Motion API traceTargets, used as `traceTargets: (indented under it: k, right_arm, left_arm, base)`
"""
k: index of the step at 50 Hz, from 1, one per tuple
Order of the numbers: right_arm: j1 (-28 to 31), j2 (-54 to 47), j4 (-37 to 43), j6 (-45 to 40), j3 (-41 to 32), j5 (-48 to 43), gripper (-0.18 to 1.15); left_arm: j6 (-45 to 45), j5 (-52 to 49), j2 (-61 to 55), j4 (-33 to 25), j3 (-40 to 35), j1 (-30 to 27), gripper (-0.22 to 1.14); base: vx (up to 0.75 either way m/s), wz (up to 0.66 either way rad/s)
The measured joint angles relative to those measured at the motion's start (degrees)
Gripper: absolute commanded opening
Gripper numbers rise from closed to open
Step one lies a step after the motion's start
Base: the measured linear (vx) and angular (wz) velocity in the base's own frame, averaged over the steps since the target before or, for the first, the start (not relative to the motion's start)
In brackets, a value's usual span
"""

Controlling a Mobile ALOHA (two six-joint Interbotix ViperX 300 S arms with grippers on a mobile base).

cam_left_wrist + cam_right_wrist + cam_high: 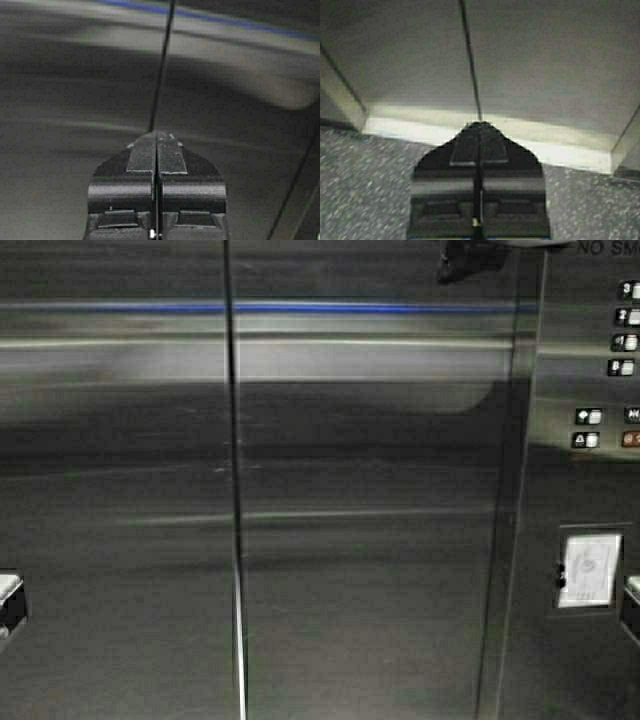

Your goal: Navigate to elevator, push the call button, then enter the elevator

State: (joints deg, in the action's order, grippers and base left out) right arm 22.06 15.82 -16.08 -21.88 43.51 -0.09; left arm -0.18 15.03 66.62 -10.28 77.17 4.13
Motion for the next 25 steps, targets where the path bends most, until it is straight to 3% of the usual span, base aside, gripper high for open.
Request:
traceTargets:
  k: [25]
  right_arm:
    - [-0.18,0.18,0.00,-0.09,0.00,-0.44,0.05]
  left_arm:
    - [0.00,0.26,0.00,0.00,0.00,-0.09,0.02]
  base:
    - [-0.12,0.12]
